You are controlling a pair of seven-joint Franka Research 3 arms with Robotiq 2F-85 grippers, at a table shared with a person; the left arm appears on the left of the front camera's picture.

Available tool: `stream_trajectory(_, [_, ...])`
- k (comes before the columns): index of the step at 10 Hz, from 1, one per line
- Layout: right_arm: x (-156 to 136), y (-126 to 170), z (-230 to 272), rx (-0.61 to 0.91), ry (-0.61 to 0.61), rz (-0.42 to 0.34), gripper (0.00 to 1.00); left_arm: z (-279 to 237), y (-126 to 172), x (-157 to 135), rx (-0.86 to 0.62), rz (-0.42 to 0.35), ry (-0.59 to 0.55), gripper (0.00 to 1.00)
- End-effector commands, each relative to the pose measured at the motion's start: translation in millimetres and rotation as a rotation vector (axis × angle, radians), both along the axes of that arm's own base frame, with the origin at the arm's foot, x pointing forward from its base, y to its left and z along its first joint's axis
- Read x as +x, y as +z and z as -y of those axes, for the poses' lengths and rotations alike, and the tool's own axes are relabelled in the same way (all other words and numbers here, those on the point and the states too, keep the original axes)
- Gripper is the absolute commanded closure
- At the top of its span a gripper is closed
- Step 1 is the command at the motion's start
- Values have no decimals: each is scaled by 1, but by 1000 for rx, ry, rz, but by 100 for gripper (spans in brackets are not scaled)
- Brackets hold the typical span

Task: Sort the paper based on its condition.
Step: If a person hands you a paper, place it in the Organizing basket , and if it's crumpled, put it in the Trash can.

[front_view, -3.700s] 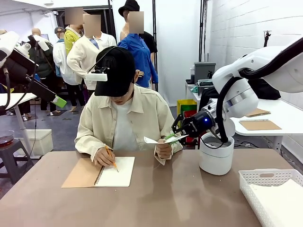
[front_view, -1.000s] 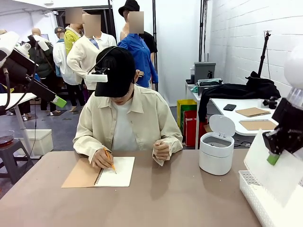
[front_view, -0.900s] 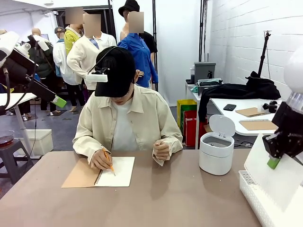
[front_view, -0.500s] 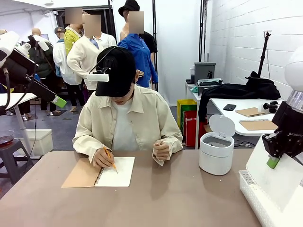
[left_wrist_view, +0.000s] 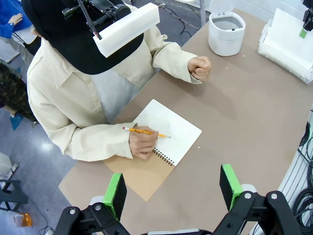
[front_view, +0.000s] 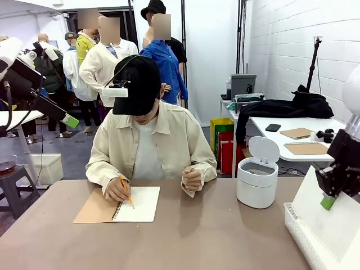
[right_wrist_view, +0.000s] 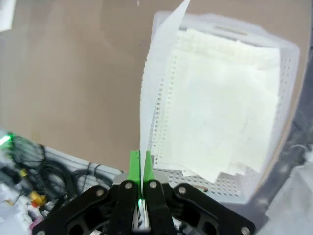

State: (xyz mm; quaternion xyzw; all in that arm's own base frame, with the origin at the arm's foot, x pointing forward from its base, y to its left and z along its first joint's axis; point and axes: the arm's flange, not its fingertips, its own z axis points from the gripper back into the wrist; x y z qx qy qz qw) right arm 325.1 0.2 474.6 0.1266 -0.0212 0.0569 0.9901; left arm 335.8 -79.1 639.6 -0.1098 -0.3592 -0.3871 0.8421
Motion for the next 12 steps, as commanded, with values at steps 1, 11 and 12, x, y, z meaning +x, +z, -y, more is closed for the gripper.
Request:
stream_trajectory(1, [-6,-21,9,28,18,-12,100,0,1,0,-6,-1,0,0])
stream_trajectory(11, [28,-65,19,-5,-37,-106,100,0,1,0,-6,-1,0,0])
stream_trajectory(12, [28,-65,19,-5,-37,-106,100,0,1,0,-6,-1,0,0])
